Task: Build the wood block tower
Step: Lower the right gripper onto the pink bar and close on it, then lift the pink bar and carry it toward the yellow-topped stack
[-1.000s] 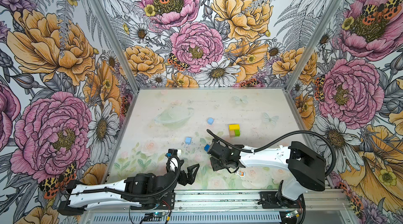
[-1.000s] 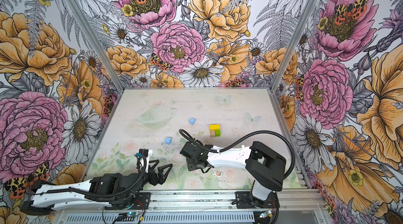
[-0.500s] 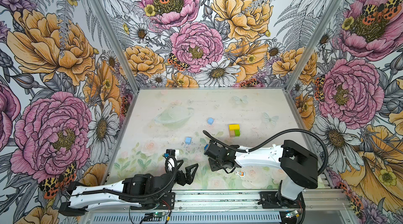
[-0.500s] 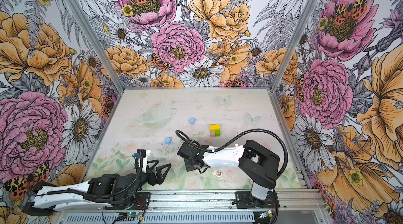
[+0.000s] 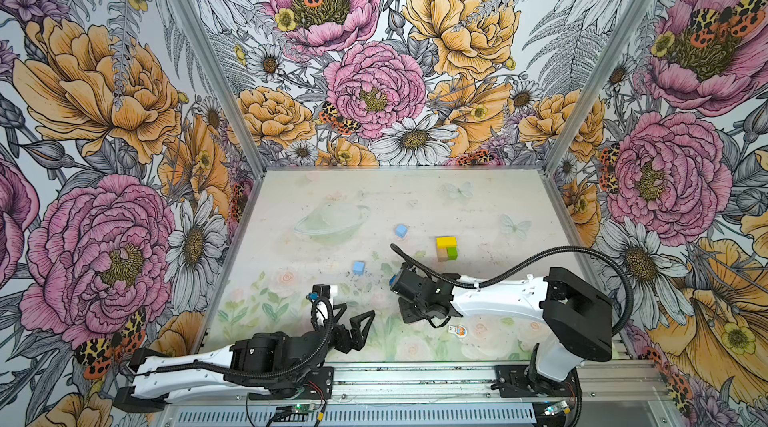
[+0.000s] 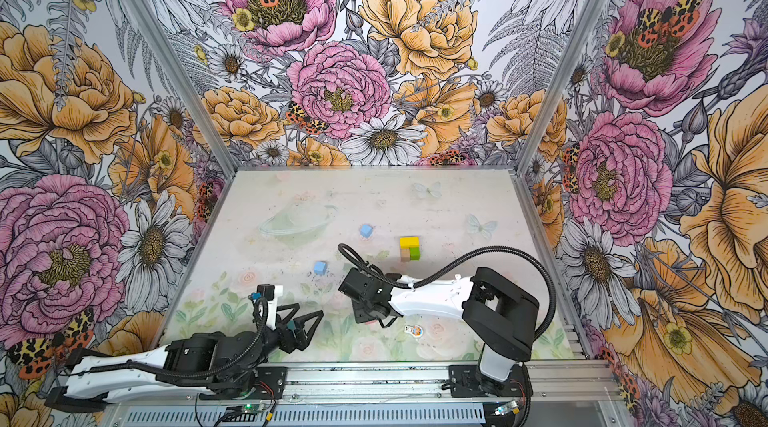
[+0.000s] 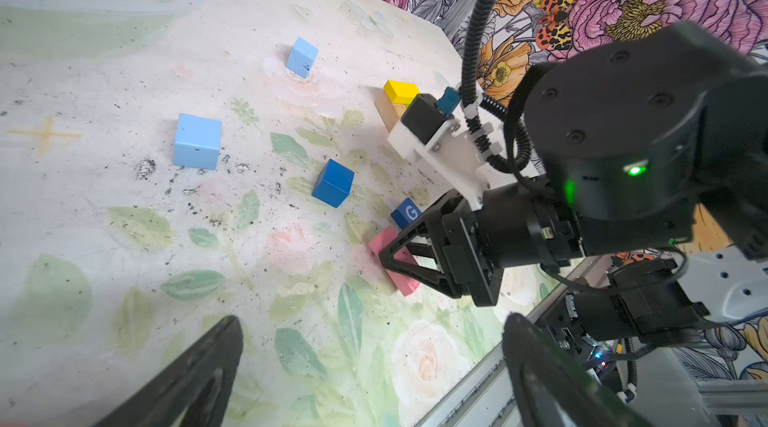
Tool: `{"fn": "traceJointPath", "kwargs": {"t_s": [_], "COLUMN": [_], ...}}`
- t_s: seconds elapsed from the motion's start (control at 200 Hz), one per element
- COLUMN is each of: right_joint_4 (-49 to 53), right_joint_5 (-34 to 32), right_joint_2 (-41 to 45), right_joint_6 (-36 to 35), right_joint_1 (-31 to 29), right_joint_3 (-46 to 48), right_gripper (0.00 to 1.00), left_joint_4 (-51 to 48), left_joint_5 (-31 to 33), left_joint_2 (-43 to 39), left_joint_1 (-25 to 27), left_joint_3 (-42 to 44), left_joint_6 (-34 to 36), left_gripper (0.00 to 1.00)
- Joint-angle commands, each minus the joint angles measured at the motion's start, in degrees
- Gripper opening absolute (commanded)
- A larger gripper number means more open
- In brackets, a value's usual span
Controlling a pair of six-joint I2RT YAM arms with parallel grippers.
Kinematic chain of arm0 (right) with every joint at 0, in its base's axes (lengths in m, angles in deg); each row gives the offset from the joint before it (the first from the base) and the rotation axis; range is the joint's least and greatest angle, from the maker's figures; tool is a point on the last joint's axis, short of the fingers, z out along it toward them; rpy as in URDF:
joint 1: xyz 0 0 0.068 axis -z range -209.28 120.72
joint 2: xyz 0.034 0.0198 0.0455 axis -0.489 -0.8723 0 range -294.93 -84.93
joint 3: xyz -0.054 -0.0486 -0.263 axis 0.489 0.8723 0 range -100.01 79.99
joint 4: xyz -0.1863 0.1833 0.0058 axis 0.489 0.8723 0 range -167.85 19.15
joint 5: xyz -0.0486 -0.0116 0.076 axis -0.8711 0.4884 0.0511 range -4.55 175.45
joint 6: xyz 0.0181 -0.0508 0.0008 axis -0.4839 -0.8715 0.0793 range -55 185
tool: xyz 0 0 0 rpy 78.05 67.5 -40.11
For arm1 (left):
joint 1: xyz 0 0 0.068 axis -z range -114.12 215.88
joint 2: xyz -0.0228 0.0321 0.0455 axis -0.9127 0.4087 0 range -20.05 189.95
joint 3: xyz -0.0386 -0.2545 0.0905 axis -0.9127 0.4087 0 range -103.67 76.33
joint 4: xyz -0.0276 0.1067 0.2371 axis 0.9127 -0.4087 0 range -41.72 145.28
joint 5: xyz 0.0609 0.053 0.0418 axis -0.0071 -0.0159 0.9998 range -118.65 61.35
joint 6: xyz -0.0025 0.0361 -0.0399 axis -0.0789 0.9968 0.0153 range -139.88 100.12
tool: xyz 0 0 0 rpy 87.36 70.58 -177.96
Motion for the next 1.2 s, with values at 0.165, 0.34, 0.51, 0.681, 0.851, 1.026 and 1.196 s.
{"fn": "traceJointPath", "kwargs": {"t_s": [0.165, 0.34, 0.51, 0.681, 0.851, 1.026, 1.196], "right_joint_4": [4.82, 7.74, 7.93, 7.71, 5.52, 1.77, -0.37], "right_joint_5": [-3.99, -5.44, -4.44, -4.75, -4.25, -2.61, -1.95], "right_joint_2": [10.13, 19.43, 25.91, 26.43, 24.41, 22.02, 19.76], "right_joint_6": [0.41, 0.30, 1.80, 3.33, 4.36, 6.65, 7.56], "right_joint_1": [5.93, 15.66, 26.14, 29.19, 30.34, 31.09, 31.28], "right_joint_3": [1.51, 7.86, 14.68, 17.65, 19.36, 20.90, 21.09], "right_gripper": [0.32, 0.33, 0.34, 0.34, 0.34, 0.34, 0.37], "left_joint_4": [-0.72, -0.03, 3.94, 9.69, 13.99, 15.01, 15.46], "left_joint_5": [0.76, -0.64, -4.39, -11.75, -18.12, -19.69, -20.75], "left_joint_2": [0.10, 3.07, 8.07, 13.67, 18.42, 20.86, 20.54], "left_joint_1": [-3.40, -5.96, -10.69, -17.01, -21.88, -23.25, -24.54], "left_joint_3": [-3.69, -6.17, -8.16, -9.22, -10.18, -11.17, -10.76], "left_joint_6": [3.77, 5.69, 9.19, 12.27, 14.39, 16.22, 17.03], "left_gripper": [0.99, 0.99, 0.99, 0.99, 0.99, 0.99, 0.99]}}
